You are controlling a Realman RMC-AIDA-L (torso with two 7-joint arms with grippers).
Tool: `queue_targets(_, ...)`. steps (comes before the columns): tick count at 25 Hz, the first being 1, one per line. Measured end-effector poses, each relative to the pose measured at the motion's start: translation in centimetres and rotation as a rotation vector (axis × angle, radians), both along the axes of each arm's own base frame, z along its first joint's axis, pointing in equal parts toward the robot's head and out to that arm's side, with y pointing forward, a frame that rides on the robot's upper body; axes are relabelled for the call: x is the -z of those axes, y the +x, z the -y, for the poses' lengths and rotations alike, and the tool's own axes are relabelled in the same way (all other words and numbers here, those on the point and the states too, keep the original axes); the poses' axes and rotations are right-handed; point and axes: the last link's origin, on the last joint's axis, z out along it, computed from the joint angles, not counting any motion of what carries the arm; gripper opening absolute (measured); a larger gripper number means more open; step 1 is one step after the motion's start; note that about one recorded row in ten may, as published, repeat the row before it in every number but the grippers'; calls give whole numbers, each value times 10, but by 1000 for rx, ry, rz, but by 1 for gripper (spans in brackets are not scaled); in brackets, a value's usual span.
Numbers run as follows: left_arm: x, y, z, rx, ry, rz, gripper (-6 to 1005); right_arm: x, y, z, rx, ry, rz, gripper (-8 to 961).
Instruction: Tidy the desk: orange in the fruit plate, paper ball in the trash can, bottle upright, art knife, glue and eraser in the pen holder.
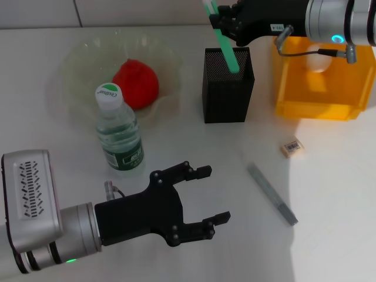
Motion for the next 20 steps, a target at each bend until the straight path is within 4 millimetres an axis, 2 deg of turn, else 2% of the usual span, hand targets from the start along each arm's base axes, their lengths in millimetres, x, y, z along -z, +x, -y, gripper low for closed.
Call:
queue_targets(9, -2, -1, -3, -11, 13, -4, 800, 5, 10, 5, 20, -28, 10, 169)
queue_targets(18, -3, -2, -5, -21, 15, 0, 800, -1, 2, 12, 26, -78, -13, 573)
queue_targets(20, -3, -2, -4, -22, 13, 1, 800, -16, -6, 18, 52, -95, -7, 636)
